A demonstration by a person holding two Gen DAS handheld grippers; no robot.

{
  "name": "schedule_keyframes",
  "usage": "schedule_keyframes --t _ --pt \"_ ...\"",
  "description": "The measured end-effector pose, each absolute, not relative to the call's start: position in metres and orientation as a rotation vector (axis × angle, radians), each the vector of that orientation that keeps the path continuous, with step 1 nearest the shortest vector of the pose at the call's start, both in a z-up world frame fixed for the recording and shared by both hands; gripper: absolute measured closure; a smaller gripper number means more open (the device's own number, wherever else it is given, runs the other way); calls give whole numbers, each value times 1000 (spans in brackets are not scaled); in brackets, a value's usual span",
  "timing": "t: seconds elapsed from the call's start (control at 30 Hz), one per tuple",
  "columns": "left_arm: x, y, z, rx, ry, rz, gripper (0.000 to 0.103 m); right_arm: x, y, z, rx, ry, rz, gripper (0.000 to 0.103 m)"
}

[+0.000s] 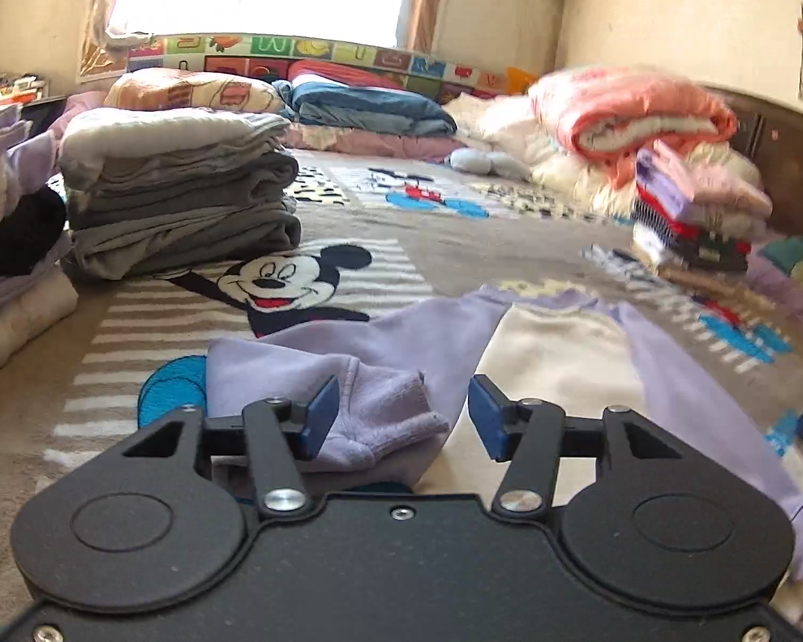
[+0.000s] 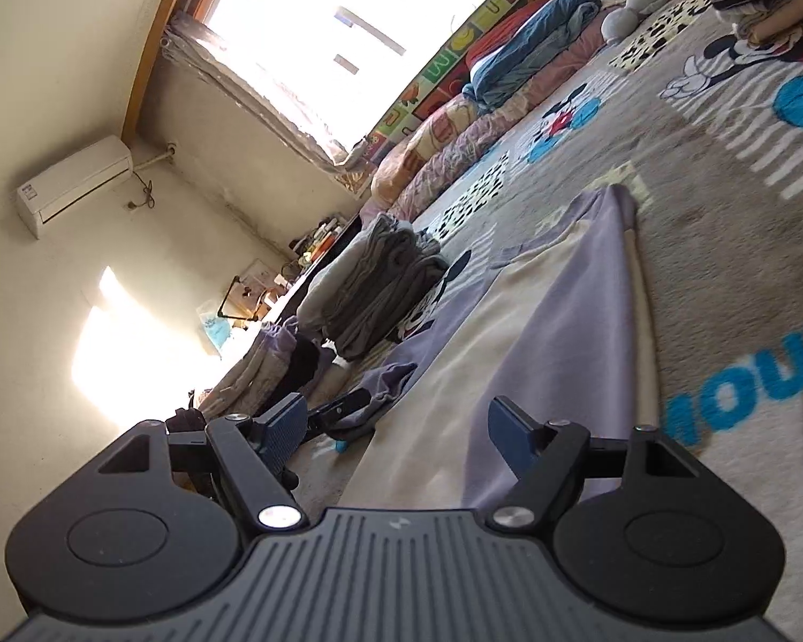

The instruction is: Fold clothes

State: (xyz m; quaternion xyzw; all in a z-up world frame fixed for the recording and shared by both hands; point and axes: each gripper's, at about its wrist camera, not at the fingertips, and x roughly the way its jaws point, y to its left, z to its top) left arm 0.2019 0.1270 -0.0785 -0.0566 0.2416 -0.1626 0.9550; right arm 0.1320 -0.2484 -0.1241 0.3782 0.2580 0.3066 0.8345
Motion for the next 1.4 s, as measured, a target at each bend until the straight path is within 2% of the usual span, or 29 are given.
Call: schedule_keyframes --t 0.13,0.3,0.47,0.57,0.7,0.77,1.03,1.1,1.23,1.27,1.4 --pt "197 161 -76 -298 460 -271 50 159 -194 -119 860 642 654 28" --pt "191 202 -74 -517 419 -200 50 203 -121 -140 1023 796 604 28" --pt "188 216 -74 -553 408 -207 45 237 -67 -154 1089 896 499 28" --pt "187 220 -76 -560 407 -216 45 250 -53 -157 1098 891 435 30" --pt "190 220 -76 -562 407 -237 45 262 -46 -155 1094 860 395 38" --pt "191 221 -76 -568 403 -244 45 266 -44 -158 1105 858 392 48" --pt "193 226 -74 -598 390 -253 43 273 -38 -173 1121 803 353 56" --pt "193 226 -74 -600 393 -252 43 274 -38 -177 1134 778 345 62" --pt "194 226 -76 -597 402 -252 43 276 -37 -185 1144 751 327 87" --pt "194 226 -76 -596 405 -250 43 276 -36 -186 1143 746 324 91" --pt "194 228 -78 -601 409 -249 42 270 -37 -173 1106 683 374 92"
